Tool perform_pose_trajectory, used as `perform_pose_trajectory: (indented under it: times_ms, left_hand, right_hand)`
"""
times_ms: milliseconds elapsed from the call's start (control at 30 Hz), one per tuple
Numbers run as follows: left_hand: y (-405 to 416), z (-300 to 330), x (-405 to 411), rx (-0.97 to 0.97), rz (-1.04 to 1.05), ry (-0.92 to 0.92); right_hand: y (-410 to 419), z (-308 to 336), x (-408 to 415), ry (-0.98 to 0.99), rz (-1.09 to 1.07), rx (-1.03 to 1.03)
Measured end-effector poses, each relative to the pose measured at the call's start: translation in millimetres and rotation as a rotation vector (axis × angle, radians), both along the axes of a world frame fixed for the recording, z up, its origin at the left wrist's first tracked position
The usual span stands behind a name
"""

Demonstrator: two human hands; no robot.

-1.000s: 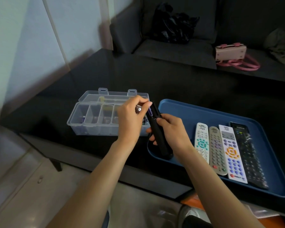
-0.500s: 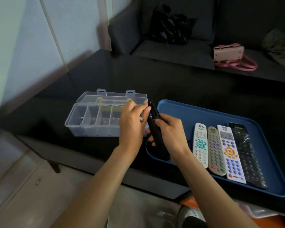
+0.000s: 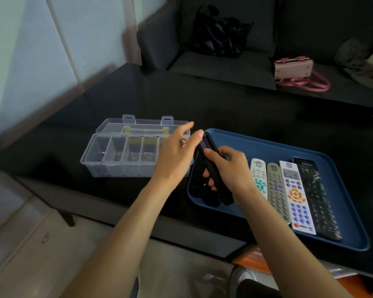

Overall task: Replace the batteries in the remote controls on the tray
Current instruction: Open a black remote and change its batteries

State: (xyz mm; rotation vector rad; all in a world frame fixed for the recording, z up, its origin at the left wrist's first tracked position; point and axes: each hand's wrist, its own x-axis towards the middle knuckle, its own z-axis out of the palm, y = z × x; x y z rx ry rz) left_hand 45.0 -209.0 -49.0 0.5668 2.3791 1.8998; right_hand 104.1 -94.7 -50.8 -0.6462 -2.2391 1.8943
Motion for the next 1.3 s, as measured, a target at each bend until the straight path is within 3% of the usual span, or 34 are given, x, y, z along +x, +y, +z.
perform_pose_trajectory:
  times_ms: [67, 100, 300, 567, 700, 900, 1067, 1300]
  left_hand:
    - [1, 1, -2, 0.122, -0.071, -0.240]
    - [1, 1, -3, 0.156, -0.077, -0.266]
    - [-2, -2, 0, 0.083, -0.068, 0.011]
    - [-6, -5, -7, 0.045, -0.021, 0.192]
    - [-1, -11, -6, 0.001, 0.009, 0.198]
    - [4, -8, -2, 0.162, 0.007, 0.124]
    - [4, -14, 1, -0.127, 0.060, 0.448]
    - [6, -28, -2, -0.225, -0.018, 0.635]
  right_hand:
    - [-1, -2, 0, -0.030, 0.017, -0.005]
    - [-2, -3, 0, -0.041, 0.020, -0.003]
    - [0, -3, 2, -0.043, -0.008, -0.016]
    - [1, -3, 0, -0.121, 0.023, -0.058]
    - [-3, -2, 0, -0.138, 0.067, -0.070]
    - [-1, -3, 0, -0.137, 0.077, -0.055]
    - [3, -3, 2, -0.114, 0.070, -0.063]
    - [4, 2, 5, -0.105, 0.054, -0.150]
